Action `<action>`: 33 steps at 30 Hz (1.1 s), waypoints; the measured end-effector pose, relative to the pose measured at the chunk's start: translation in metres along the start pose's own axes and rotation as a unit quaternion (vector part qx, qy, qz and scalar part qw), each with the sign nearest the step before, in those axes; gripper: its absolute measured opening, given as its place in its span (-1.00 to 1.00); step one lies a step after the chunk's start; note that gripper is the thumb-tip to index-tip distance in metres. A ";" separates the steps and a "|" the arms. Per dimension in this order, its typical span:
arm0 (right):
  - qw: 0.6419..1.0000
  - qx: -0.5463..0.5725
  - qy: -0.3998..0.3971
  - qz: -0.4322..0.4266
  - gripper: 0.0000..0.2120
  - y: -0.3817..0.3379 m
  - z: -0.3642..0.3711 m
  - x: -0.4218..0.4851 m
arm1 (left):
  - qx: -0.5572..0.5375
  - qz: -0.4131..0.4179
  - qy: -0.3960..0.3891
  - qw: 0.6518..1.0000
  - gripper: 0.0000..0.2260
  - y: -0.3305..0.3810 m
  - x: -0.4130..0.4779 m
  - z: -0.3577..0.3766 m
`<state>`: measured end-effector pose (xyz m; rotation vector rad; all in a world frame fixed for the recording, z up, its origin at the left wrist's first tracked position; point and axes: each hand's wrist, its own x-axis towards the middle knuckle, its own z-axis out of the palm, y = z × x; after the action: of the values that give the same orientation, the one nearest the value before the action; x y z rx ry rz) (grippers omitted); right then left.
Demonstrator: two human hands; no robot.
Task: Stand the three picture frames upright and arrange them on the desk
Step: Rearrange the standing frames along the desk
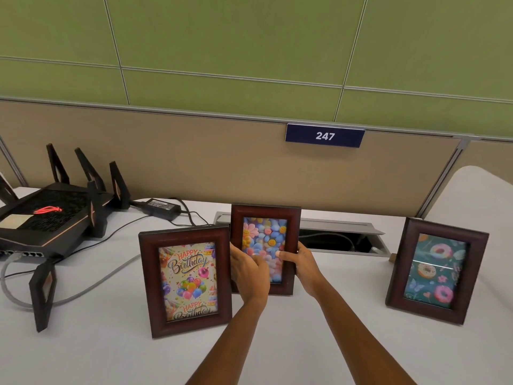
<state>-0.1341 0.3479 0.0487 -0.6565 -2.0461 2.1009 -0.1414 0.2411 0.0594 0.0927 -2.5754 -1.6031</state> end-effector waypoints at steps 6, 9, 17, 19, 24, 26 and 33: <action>0.999 -0.048 0.004 -0.004 -0.58 -0.001 0.000 -0.002 | 0.047 0.003 -0.006 0.999 -0.36 0.003 -0.010 0.002; 0.996 -0.082 0.008 -0.018 -0.50 -0.001 0.000 -0.008 | 0.063 0.020 -0.010 0.998 -0.32 0.004 -0.021 0.002; 0.985 -0.141 0.074 -0.066 -0.44 0.015 -0.003 -0.045 | -0.005 0.147 -0.109 0.983 -0.42 -0.007 -0.069 -0.002; 0.973 -0.165 0.130 -0.093 -0.48 0.021 -0.001 -0.058 | -0.010 0.208 -0.117 0.971 -0.46 -0.012 -0.080 -0.012; 0.951 -0.159 0.229 -0.135 -0.64 0.034 0.015 -0.090 | 0.020 0.325 -0.042 0.945 -0.48 -0.030 -0.084 -0.045; 0.955 -0.149 0.217 -0.139 -0.68 0.036 0.025 -0.101 | 0.035 0.337 -0.011 0.941 -0.48 -0.036 -0.079 -0.062; 0.973 -0.188 0.064 -0.116 -0.58 0.026 0.071 -0.113 | 0.060 0.205 0.069 0.974 -0.50 -0.062 -0.048 -0.125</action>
<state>-0.0558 0.2369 0.0463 -0.5472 -2.3366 1.5212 -0.0787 0.1073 0.0554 -0.2894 -2.3834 -1.2464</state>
